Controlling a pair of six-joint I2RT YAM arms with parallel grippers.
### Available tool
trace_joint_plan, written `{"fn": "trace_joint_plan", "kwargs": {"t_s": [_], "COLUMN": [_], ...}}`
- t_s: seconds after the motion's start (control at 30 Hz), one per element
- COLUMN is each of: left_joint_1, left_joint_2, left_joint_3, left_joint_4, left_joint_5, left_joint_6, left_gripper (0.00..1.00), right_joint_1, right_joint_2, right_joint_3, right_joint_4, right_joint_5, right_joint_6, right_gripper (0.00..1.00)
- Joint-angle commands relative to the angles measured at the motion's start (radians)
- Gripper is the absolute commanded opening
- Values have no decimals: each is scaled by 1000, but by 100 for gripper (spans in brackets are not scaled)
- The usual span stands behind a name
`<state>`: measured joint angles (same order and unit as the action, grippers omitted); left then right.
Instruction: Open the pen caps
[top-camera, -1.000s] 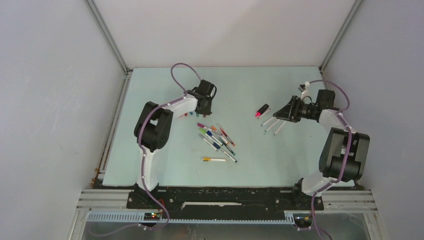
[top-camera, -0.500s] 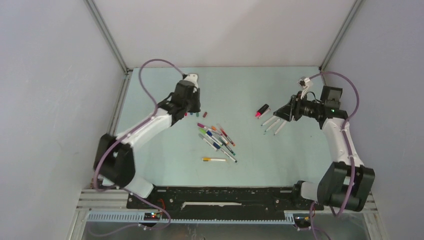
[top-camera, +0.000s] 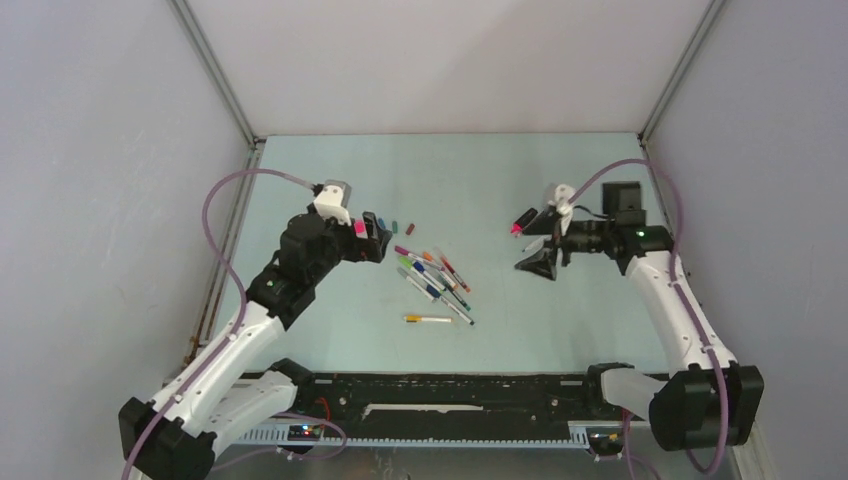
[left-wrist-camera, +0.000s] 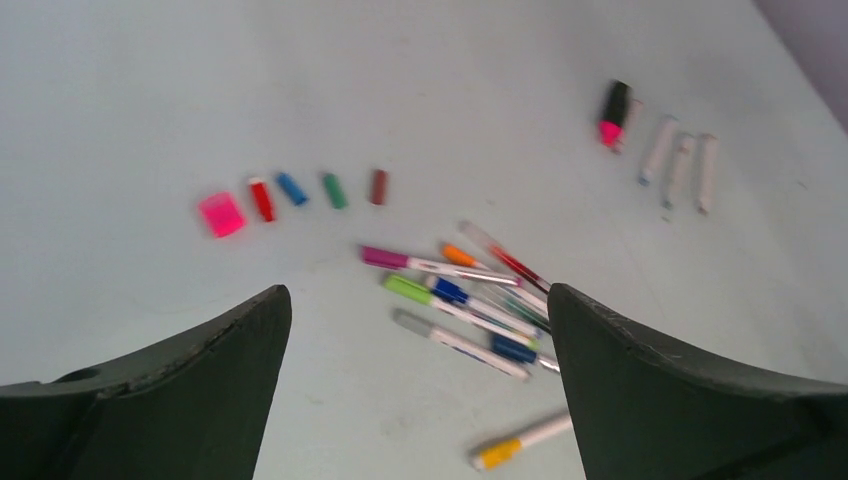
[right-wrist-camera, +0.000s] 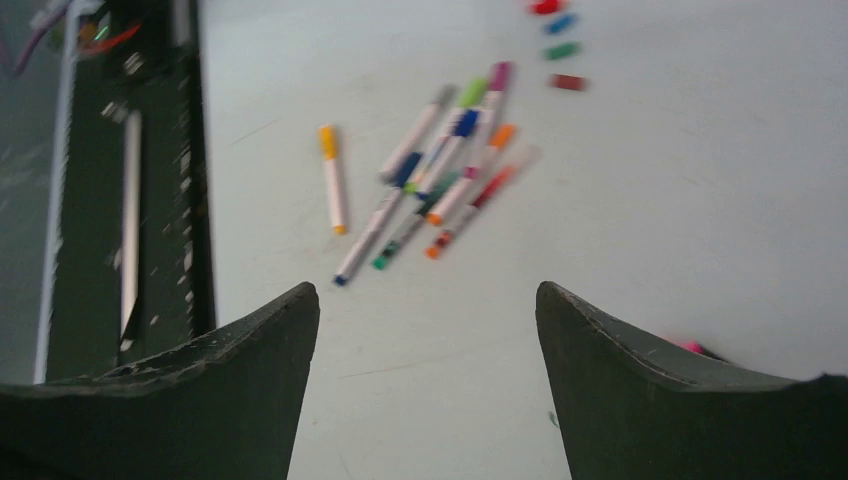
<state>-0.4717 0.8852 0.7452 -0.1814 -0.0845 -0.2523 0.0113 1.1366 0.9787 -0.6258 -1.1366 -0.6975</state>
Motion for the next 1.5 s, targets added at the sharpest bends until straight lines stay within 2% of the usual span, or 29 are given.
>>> {"fn": "trace_joint_plan", "kwargs": {"t_s": [0.0,0.1,0.17,0.3,0.4,0.53,0.7,0.93,1.47], "left_joint_1": [1,-9,-17,-18,-18,-18,-18,-18,-17], "left_joint_2": [8,67,104,142,129,81,13,-45,-97], "left_joint_3": [-25,-14,-19,-50,-89,-139,-174,-196,-219], "left_joint_4": [4,-62,-84,-65,-29,-6,-7,-15,-27], "left_joint_5": [322,342,308,178,102,22,-31,-62,-82], "left_joint_6": [19,-2,-22,-104,-164,-201,-217,-228,-228], "left_gripper": [99,97,95,93,91,89,89,89,89], "right_joint_1": [196,336,439,674,776,876,916,951,951], "right_joint_2": [38,81,102,158,224,314,428,532,653], "right_joint_3": [5,-3,-33,-94,-91,-73,-4,46,100], "right_joint_4": [-209,-246,-147,89,191,243,221,216,146], "right_joint_5": [-1,89,184,487,623,729,759,794,791], "right_joint_6": [-319,-396,-315,-131,-52,-9,36,62,45], "right_gripper": [81,79,76,73,69,67,56,51,28]}}
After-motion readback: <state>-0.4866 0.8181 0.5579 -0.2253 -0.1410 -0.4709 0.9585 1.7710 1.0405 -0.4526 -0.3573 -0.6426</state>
